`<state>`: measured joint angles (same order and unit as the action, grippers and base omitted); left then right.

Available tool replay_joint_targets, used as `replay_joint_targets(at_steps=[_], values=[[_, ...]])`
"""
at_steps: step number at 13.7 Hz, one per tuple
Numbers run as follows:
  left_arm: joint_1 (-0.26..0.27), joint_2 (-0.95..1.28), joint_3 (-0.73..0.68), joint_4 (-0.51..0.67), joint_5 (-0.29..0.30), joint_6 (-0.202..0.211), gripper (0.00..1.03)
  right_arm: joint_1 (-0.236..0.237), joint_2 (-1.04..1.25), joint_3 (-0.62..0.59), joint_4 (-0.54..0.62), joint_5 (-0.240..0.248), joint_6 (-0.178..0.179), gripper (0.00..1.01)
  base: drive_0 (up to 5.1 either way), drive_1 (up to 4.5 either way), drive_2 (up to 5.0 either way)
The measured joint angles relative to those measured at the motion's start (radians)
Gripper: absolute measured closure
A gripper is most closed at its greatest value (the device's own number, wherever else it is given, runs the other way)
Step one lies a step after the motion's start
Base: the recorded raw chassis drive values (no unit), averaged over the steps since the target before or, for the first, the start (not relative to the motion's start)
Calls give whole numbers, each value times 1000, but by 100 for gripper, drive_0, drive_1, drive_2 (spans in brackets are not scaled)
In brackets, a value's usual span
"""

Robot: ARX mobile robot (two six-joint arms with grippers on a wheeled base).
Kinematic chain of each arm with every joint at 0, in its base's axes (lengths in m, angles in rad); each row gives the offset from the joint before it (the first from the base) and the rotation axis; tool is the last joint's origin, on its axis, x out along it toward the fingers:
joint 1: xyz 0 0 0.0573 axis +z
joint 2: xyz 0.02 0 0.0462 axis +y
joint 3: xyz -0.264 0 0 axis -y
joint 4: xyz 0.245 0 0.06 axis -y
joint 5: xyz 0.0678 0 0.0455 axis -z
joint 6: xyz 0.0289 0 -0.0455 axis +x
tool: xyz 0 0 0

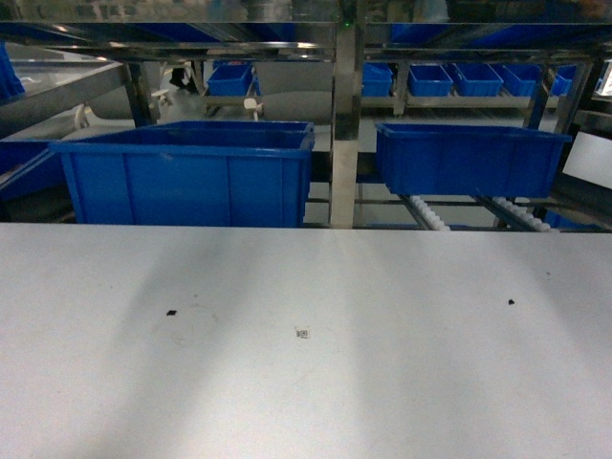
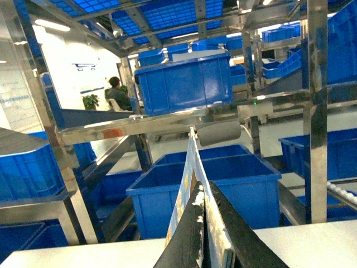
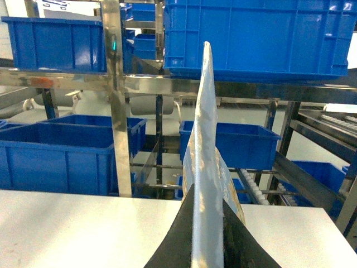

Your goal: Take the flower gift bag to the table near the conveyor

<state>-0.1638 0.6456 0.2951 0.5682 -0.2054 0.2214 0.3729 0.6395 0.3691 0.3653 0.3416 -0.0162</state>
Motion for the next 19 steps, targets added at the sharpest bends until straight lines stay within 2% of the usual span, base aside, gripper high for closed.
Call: replay_joint_targets(at_steps=[4, 5, 8, 11, 14, 15, 17, 18, 19], values=[[-5, 0, 0, -2, 7, 1, 101, 0, -1, 0, 1, 3, 0, 99, 0, 0, 0], [-4, 0, 0, -2, 6, 2, 101, -11, 3, -5, 22, -18, 0, 99, 0, 0, 0], [-4, 0, 0, -2, 7, 2, 101, -121, 183, -36, 177, -154, 8, 99, 0, 0, 0], [-4, 0, 0, -2, 7, 2, 101, -263, 528, -2, 441, -299, 8, 99, 0, 0, 0], [-4, 0, 0, -2, 7, 2, 101, -345, 801, 122, 524, -378, 13, 99, 0, 0, 0], [-4, 0, 0, -2, 7, 2, 101, -365, 886, 169, 535, -417, 34, 99, 0, 0, 0], [-4, 0, 0, -2, 7, 2, 101, -394, 987, 230, 541, -478, 111, 99, 0, 0, 0], [-4, 0, 0, -2, 7, 2, 101, -402, 1039, 271, 549, -485, 159, 99, 0, 0, 0], [-4, 0, 0, -2, 7, 2, 101, -420, 1102, 320, 560, -497, 191, 99, 0, 0, 0]])
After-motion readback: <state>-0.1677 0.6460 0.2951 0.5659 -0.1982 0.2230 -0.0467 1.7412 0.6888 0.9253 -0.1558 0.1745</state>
